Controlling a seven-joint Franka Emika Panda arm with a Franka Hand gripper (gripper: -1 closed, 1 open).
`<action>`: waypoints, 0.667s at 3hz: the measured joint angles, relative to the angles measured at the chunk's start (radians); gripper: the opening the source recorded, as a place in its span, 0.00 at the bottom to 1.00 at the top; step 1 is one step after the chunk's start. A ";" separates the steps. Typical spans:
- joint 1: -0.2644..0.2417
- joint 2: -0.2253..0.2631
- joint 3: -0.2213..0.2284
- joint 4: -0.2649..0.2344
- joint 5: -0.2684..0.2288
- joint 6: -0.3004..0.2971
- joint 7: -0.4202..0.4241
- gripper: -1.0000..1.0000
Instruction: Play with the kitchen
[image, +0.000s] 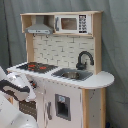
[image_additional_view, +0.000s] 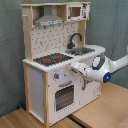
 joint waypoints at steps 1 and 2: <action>-0.001 -0.001 0.006 0.001 0.000 -0.013 0.105 0.00; -0.002 -0.001 0.009 0.002 0.000 -0.020 0.206 0.00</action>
